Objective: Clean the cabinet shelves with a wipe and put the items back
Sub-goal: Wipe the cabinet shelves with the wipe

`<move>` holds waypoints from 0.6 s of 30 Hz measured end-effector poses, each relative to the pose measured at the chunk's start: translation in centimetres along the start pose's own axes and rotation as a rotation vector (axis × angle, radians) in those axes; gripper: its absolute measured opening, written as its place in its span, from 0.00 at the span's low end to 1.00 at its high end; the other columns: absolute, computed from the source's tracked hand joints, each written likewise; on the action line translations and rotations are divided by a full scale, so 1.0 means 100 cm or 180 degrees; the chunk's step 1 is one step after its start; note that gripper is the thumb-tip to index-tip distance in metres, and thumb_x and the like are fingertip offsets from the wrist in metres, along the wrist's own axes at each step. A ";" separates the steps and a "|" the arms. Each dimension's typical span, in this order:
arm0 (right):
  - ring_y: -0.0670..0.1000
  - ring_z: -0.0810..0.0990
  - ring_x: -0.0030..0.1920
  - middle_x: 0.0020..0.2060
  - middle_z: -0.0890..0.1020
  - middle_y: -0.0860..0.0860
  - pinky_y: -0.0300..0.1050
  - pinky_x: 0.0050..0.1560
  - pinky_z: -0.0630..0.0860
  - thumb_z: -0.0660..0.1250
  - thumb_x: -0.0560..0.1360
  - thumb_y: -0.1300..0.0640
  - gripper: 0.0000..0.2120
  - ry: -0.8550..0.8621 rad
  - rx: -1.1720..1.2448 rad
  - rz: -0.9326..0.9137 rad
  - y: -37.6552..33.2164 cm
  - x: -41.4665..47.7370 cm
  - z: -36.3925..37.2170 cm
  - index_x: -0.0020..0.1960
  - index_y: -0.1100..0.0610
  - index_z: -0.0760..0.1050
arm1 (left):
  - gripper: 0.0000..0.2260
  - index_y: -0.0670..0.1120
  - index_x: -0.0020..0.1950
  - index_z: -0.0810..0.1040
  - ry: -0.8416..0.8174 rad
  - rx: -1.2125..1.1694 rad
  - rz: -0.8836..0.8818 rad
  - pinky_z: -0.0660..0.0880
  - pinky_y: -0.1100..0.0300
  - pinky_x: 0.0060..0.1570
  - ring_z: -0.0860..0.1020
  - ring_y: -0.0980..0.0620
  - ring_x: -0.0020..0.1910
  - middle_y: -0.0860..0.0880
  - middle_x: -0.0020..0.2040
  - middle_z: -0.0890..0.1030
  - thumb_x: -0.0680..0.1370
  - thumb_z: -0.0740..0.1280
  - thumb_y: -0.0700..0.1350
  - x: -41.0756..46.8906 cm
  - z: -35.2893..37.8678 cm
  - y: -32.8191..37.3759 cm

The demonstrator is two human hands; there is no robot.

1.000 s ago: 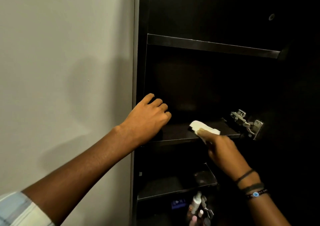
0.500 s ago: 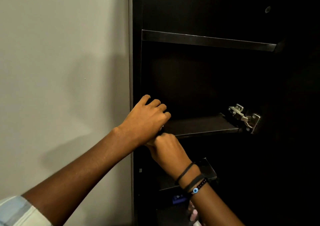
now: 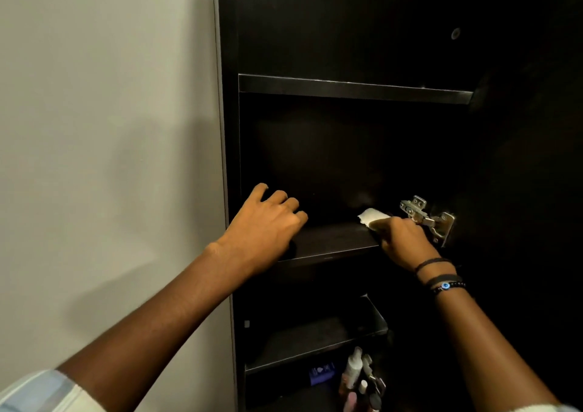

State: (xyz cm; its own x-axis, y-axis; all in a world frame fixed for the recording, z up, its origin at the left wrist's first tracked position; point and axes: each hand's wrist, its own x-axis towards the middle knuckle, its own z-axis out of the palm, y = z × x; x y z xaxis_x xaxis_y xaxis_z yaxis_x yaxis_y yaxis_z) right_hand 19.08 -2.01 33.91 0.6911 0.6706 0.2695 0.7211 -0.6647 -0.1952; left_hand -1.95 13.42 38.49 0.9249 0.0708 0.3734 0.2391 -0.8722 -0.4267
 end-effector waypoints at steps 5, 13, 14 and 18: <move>0.54 0.78 0.59 0.57 0.81 0.54 0.48 0.62 0.75 0.64 0.70 0.69 0.21 -0.0006 0.0685 -0.0489 -0.036 -0.017 0.000 0.58 0.51 0.80 | 0.19 0.50 0.69 0.67 0.0232 -0.0196 -0.0009 0.56 0.46 0.70 0.65 0.48 0.70 0.48 0.68 0.71 0.78 0.59 0.43 0.005 -0.013 0.004; 0.37 0.81 0.52 0.50 0.83 0.42 0.32 0.55 0.76 0.66 0.74 0.66 0.15 0.2270 0.2344 -0.0896 -0.032 -0.040 -0.162 0.58 0.54 0.80 | 0.22 0.48 0.61 0.76 0.1701 -0.0338 0.0150 0.73 0.50 0.59 0.76 0.45 0.61 0.47 0.60 0.79 0.69 0.57 0.41 0.012 -0.081 -0.022; 0.36 0.80 0.52 0.51 0.82 0.40 0.29 0.55 0.75 0.66 0.74 0.65 0.15 0.2504 0.2211 -0.0942 -0.032 -0.041 -0.180 0.59 0.53 0.79 | 0.22 0.48 0.61 0.77 0.1926 -0.0306 0.0173 0.73 0.50 0.59 0.76 0.45 0.61 0.47 0.60 0.79 0.70 0.54 0.41 0.015 -0.093 -0.027; 0.42 0.80 0.53 0.53 0.81 0.46 0.30 0.55 0.75 0.66 0.73 0.68 0.17 0.2612 0.1517 -0.0761 -0.024 -0.015 -0.223 0.60 0.56 0.78 | 0.19 0.47 0.60 0.78 0.2230 0.0196 0.0323 0.73 0.50 0.58 0.77 0.45 0.59 0.46 0.58 0.80 0.73 0.54 0.44 0.040 -0.129 -0.057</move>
State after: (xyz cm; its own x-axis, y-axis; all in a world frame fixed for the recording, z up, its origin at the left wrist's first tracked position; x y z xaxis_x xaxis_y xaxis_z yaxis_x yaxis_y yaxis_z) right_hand 15.21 -8.79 55.05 0.4061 0.2132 0.8886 0.9065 -0.2173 -0.3621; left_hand -3.38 12.41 53.01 0.5409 -0.3551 0.7624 0.1973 -0.8276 -0.5254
